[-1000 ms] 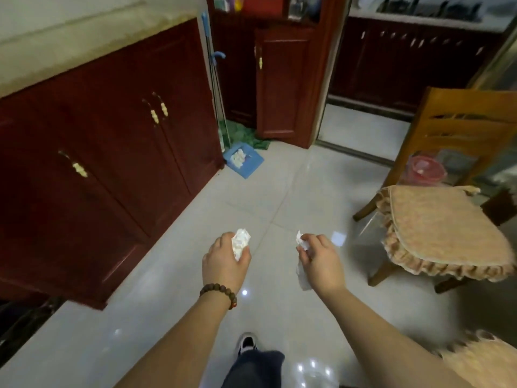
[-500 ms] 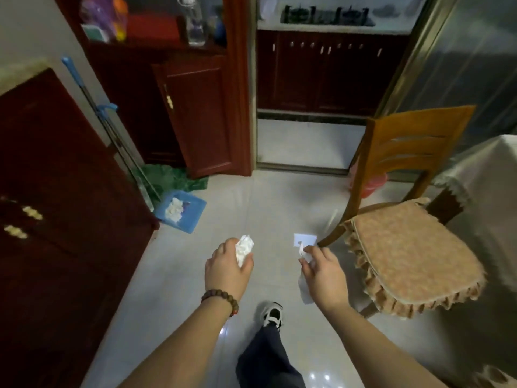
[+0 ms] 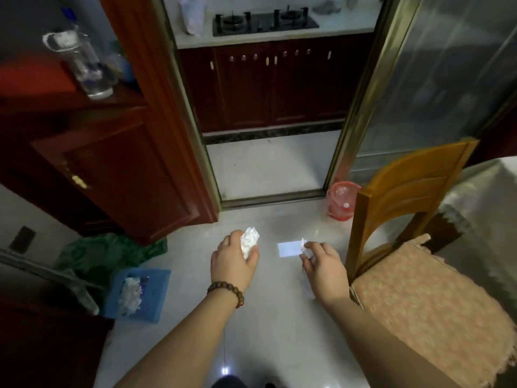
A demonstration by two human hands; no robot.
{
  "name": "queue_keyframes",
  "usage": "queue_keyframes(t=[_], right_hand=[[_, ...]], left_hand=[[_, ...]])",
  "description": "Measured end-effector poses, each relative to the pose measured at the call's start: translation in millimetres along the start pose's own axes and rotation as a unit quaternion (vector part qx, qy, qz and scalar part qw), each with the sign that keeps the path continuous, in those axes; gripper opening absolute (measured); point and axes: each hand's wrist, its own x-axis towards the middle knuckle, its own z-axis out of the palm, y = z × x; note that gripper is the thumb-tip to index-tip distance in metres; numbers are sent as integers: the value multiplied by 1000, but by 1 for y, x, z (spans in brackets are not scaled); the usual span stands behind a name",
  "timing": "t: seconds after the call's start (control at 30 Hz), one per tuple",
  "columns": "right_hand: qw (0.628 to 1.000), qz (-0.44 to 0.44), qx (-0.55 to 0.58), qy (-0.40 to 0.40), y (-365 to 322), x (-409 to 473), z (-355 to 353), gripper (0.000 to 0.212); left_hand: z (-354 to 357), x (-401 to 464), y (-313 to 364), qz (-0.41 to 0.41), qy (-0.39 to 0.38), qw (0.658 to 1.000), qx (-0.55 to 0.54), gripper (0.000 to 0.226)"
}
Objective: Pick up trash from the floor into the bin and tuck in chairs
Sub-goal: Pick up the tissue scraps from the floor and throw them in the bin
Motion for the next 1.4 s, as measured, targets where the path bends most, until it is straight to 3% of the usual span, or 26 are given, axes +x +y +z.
queue_keyframes(t=[0.4,0.7,1.0,1.23,1.4], right_hand=[[991,123,17,56,22,232,44,26],[956,262,13,129,42,390,49,22],[894,402,15,196,122,423,31,23],[834,488,90,242,215,443,35,25],[797,530,151,247,280,469,63,23]], left_hand=[[96,272,41,83,-105,991,-17,37],[161,467,96,190,-205,960,22,36],[273,516,172,286,-331,899,37,35],[383,528,223,398,-361,842,51,33],[477,536,245,384,-389,834,77,29]])
